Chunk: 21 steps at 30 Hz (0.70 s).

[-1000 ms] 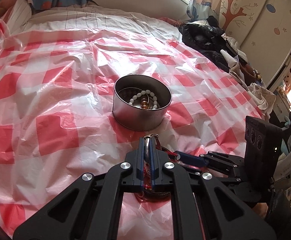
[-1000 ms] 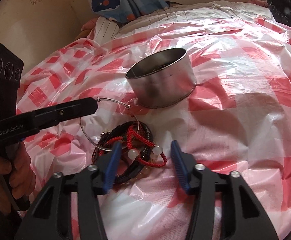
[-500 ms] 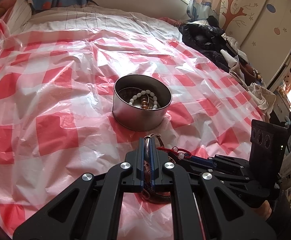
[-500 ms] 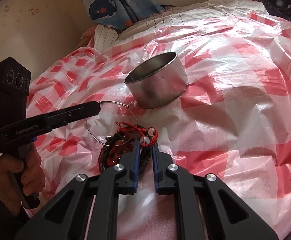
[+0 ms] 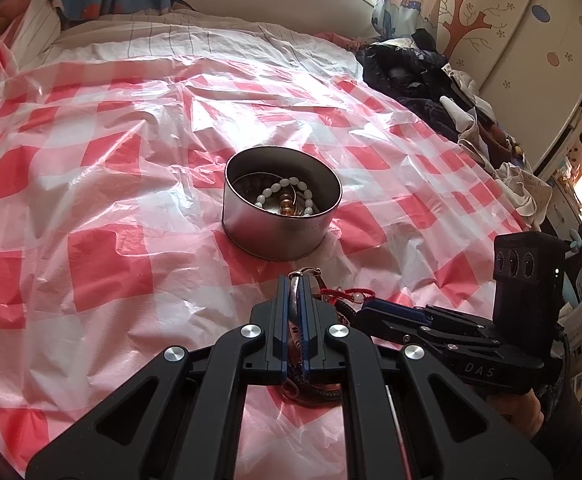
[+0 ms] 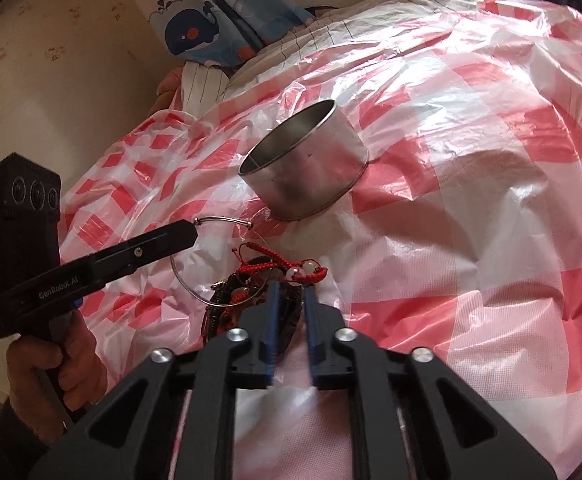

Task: Organize jewelry
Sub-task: 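Grasp the silver bangle with red cord with the left while the right closes on the cord, then carry the bangle and red cord toward the silver tin with both grippers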

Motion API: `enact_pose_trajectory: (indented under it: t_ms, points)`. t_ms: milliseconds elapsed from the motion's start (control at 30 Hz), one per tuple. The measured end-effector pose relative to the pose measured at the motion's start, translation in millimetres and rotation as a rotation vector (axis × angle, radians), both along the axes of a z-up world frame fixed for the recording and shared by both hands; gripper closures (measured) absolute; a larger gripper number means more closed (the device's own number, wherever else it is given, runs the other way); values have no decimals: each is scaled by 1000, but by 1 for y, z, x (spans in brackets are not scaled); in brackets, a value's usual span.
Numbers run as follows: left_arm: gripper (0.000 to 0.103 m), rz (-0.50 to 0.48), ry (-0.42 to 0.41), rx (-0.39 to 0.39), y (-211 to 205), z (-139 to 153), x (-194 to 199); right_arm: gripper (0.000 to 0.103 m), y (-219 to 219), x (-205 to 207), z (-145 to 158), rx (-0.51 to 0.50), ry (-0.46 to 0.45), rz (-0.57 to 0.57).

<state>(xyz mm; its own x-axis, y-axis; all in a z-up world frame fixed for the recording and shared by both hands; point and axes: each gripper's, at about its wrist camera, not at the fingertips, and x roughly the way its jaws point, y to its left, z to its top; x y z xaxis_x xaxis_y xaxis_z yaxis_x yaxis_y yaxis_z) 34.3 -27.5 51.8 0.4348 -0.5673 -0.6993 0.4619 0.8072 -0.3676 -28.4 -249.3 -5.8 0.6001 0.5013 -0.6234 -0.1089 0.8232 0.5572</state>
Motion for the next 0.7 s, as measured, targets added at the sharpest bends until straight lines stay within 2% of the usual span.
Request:
enact_pose_trajectory:
  t_ms: [233, 300, 367, 500, 600, 700]
  points:
    - [99, -5, 0, 8, -2, -2, -2, 69, -20, 11, -11, 154, 51, -66]
    - [99, -7, 0, 11, -3, -3, -2, 75, -20, 14, -14, 151, 63, -74]
    - [99, -7, 0, 12, -4, -4, -2, 98, -18, 15, -15, 146, 71, -67]
    - [99, -1, -6, 2, -3, -1, -2, 102, -19, 10, -6, 151, 10, -64]
    - [99, 2, -11, -3, -2, 0, -2, 102, -23, 2, 9, 175, -79, -70]
    - [99, 2, -7, -5, -1, 0, 0, 102, -20, -2, 22, 134, -123, -60]
